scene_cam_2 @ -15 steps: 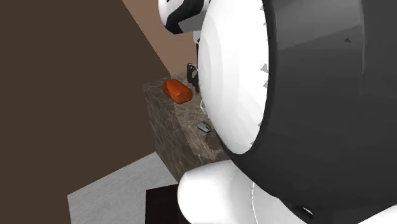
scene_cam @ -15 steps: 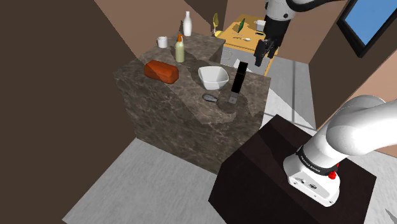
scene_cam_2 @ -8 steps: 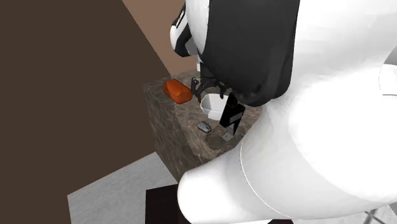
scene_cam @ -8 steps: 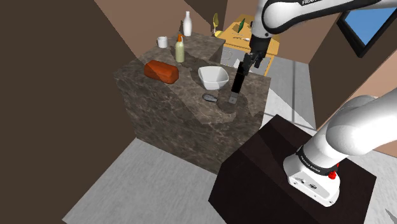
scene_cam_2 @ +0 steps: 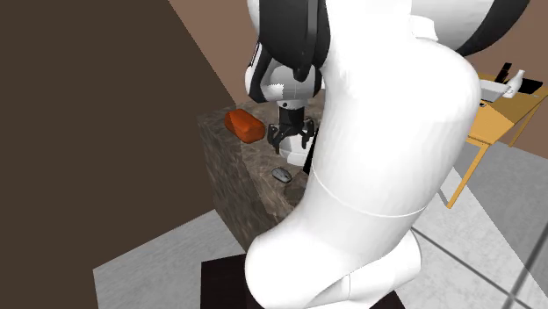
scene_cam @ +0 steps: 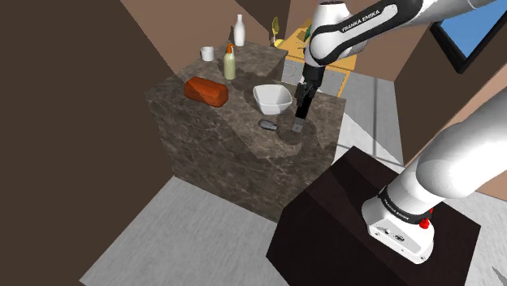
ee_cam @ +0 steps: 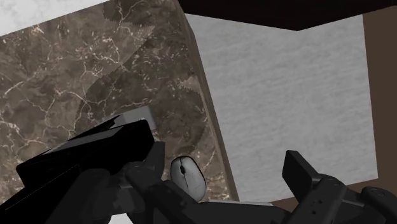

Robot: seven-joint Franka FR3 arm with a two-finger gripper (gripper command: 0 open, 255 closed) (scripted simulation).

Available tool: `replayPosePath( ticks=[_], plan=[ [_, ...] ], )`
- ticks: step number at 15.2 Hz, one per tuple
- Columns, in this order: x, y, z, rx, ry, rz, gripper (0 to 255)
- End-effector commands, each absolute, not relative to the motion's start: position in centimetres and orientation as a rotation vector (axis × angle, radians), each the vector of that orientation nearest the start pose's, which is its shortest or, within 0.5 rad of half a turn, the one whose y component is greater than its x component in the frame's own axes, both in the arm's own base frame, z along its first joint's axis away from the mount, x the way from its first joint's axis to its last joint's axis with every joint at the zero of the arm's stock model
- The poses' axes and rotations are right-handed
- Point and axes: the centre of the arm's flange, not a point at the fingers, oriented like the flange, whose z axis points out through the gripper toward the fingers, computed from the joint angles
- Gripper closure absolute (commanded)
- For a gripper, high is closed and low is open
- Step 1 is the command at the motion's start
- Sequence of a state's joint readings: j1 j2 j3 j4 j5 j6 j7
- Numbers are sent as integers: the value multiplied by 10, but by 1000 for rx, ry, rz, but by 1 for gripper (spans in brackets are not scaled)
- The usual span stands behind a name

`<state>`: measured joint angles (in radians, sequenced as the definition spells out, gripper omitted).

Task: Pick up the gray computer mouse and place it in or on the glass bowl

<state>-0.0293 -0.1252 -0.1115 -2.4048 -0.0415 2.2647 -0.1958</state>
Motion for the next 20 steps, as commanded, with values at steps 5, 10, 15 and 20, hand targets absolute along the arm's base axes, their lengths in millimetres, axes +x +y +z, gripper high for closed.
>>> replayPosePath(
  ticks=[5,10,15,20],
  plan=[
    [516,-85,296,-3130,-173,29,0],
    [554,-96,242,-3110,-208,31,0],
    [591,-105,188,-3089,-242,33,0],
    [628,-113,133,-3067,-275,36,0]
  ],
)
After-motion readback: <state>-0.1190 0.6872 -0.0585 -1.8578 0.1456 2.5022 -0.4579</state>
